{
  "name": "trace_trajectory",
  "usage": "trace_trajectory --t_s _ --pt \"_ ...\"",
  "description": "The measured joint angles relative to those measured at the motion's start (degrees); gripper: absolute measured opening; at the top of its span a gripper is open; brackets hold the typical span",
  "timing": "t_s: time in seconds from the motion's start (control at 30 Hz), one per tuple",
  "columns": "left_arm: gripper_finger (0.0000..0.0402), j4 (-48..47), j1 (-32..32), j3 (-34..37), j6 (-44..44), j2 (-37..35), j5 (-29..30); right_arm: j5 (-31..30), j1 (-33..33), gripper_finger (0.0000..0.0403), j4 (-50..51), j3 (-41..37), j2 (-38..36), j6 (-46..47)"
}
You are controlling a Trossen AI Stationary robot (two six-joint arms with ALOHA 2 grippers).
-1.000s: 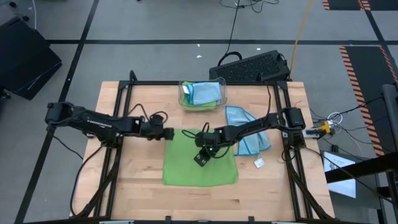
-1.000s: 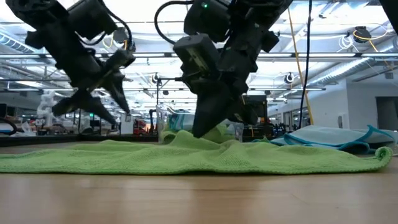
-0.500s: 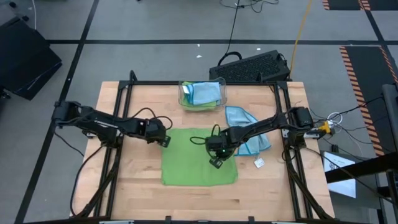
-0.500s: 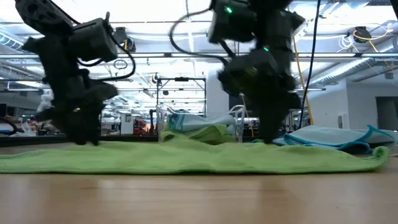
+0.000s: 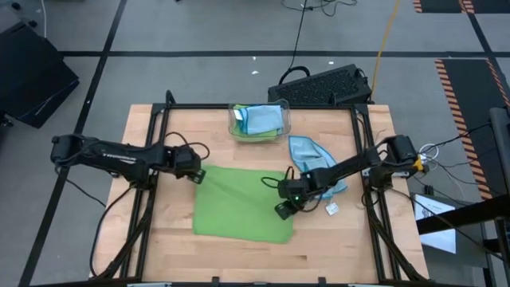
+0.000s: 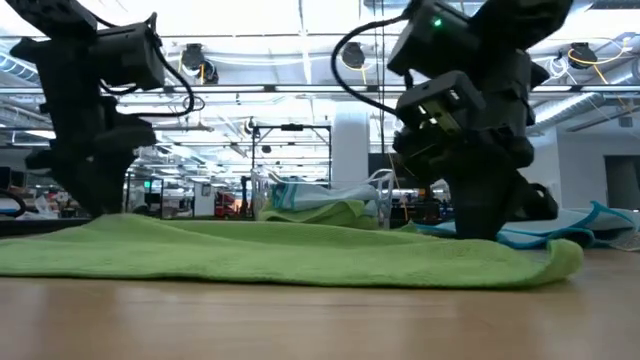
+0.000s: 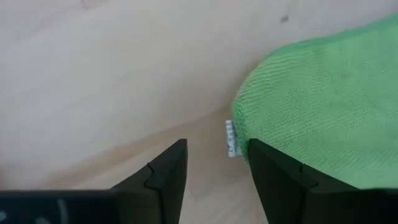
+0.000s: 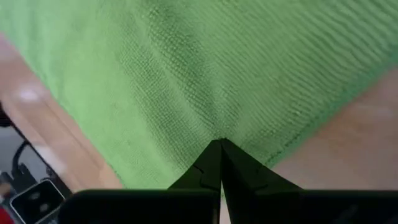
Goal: Fold microfiber towels
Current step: Fold the green microfiber cloth
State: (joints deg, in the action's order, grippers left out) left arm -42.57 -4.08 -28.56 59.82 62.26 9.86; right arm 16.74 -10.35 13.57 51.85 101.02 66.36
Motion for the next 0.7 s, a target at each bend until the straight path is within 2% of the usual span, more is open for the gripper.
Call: trace_trajectory --t_s 0.27,0.43,0.57,0.7 --pt "0.0172 2.11 -0.78 -3.33 -3.3 -7.79 -0.92 -7.84 1.43 0.0 6.68 -0.32 -10.53 1.18" --pt "0.0172 4.75 -0.36 -4.93 -7.08 -12.35 -0.92 -9.6 1.75 0.0 9.53 -0.36 -15.97 -4.25" --pt "0.0172 8.41 4.18 -4.66 -9.09 -12.56 -4.86 -7.81 -0.69 0.0004 9.22 -0.3 -17.89 -9.94" --pt "0.0172 14.37 12.79 -4.66 -9.63 -10.87 -6.64 -7.55 -5.56 0.0028 8.1 -0.32 -18.18 -12.77"
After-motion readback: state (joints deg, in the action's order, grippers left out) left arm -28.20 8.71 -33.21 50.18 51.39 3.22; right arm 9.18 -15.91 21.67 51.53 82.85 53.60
